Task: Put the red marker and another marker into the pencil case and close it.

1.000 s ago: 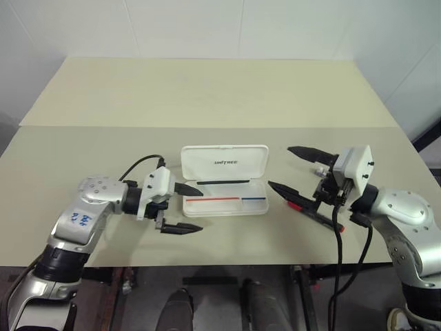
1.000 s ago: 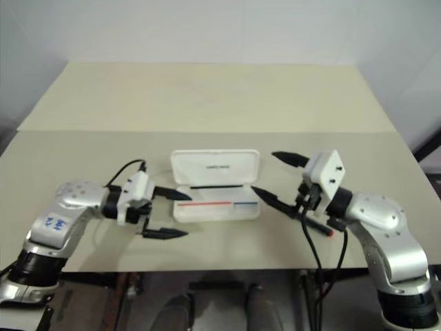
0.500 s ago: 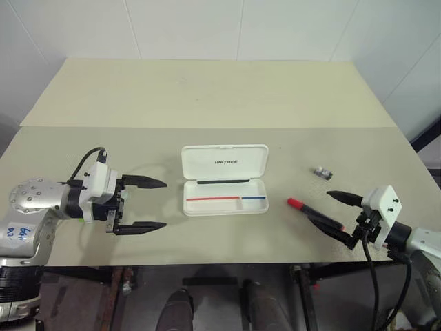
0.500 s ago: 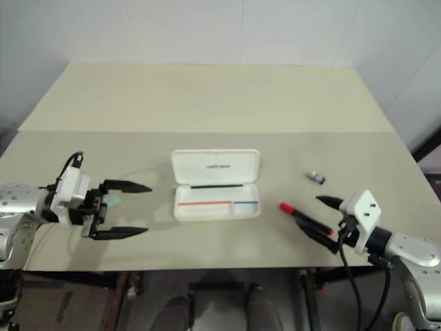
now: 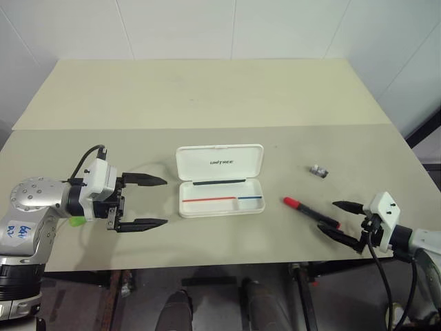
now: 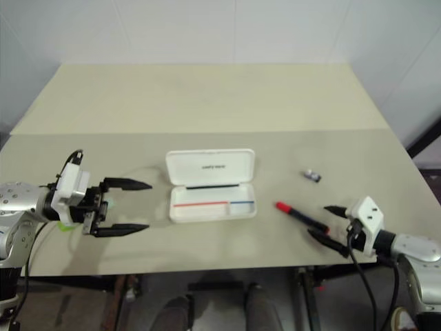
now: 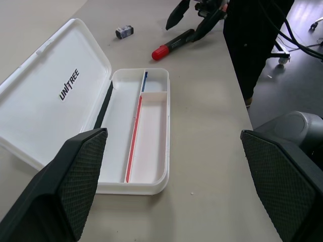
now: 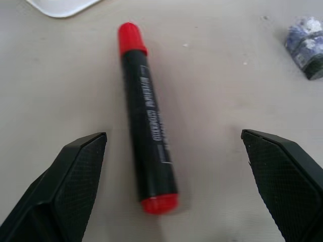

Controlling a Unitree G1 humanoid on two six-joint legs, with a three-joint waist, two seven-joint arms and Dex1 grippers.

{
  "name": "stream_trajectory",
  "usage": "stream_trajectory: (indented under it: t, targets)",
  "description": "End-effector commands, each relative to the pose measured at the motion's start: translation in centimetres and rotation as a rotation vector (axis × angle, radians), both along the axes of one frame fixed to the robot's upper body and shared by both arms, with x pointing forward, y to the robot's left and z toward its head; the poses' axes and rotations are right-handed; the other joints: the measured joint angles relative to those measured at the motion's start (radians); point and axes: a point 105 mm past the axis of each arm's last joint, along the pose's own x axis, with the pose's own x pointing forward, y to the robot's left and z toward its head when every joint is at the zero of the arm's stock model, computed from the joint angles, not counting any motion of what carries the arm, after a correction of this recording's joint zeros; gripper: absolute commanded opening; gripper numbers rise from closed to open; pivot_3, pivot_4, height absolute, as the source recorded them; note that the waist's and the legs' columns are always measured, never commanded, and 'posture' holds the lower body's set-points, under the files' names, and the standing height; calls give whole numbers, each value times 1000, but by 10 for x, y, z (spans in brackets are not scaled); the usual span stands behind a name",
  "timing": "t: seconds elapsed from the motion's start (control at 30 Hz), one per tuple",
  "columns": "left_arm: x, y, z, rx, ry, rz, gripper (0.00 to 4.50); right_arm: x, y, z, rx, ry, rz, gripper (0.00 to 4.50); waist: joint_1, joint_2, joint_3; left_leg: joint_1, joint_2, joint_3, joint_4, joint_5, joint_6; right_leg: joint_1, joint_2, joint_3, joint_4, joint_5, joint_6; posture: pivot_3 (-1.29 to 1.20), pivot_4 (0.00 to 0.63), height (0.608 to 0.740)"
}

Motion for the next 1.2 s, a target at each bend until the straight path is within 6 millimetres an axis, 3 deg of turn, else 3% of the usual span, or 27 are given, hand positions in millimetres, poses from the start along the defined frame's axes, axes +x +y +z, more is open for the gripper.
stream_trajectory:
  t: [0.03, 0.1, 0.37, 0.43, 0.63, 0.77, 0.9, 1.07, 1.2]
  targets:
    - [1, 3, 14, -9, -43, 8, 4476, 2, 7, -3, -3, 4, 43, 4321, 0, 0, 0, 0, 0, 0, 0, 0, 0, 0, 0, 0, 0, 0, 0, 0, 150, 740]
    - [2, 4, 15, -9, -45, 13, 4500, 3, 10, -3, 6, 6, 59, 3950, 0, 0, 0, 0, 0, 0, 1, 0, 0, 0, 0, 0, 1, 0, 0, 0, 150, 740]
    - [5, 7, 15, -12, -56, 31, 4500, 1, 22, -4, 9, 7, 117, 1074, -2, 0, 0, 1, 0, 0, 2, 0, 0, 0, 0, 0, 3, 0, 0, 0, 150, 740]
    - [8, 10, 14, -15, -61, 44, 4500, 1, 24, -1, 4, 4, 135, 641, -3, 0, 0, 1, 0, 0, 3, 0, 0, 0, 0, 0, 4, 0, 0, 0, 150, 740]
    - [13, 18, 9, -17, -66, 80, 4500, 10, 30, 24, -59, -85, 165, 649, -4, 0, 0, 0, 0, 0, 4, 0, 0, 0, 0, 1, 4, 0, 0, 0, 150, 740]
    - [14, 25, 7, -9, -74, 101, 4500, 17, 54, 61, -81, -197, 256, 649, -4, 1, 0, 0, 0, 0, 4, 0, 0, -1, 0, 1, 5, 0, 0, 0, 150, 740]
    - [17, 29, 7, -5, -85, 118, 4500, 19, 91, 90, -99, -287, 398, 649, -2, 1, 0, 0, 0, 0, 4, 0, 0, -1, 0, 0, 5, 0, 0, 0, 150, 740]
    - [17, 31, 5, -2, -91, 131, 4500, 17, 137, 98, -93, -316, 598, 649, -1, 0, 0, -1, 0, 0, 3, 0, 0, -1, 0, 0, 4, 0, 0, 0, 150, 740]
    - [18, 28, 5, -4, -98, 134, 4500, 26, 158, 93, -42, -316, 660, 649, 0, 0, 0, -1, 0, 0, 2, 0, 0, -2, 0, 0, 5, 0, 0, 0, 150, 740]
